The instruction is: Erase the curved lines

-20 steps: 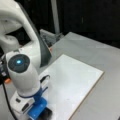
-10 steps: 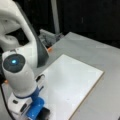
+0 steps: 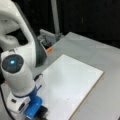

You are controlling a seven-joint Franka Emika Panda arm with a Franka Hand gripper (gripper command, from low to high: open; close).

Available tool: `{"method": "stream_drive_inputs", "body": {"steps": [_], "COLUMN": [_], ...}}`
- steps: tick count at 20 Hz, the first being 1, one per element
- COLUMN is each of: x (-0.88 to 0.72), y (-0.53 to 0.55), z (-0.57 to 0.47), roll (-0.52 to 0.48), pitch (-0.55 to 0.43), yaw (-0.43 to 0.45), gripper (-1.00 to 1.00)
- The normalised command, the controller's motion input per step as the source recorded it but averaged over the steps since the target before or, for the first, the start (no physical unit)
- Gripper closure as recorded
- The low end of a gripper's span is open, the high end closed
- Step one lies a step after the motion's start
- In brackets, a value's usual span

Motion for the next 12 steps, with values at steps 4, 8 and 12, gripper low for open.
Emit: {"method": "stream_drive_inputs", "body": {"steps": [4,8,12], "x": [-0.29,-0.08,0.09], "y": [-0.03,-0.07,-0.05], "z": [-0.03,-0.11,-0.16], "roll": [0.023,0.021,0.029], "pitch": [-0.083,-0.107,-0.138], "yaw": [0.021,0.069,0.08], "gripper": [1.0,1.0,1.0]}}
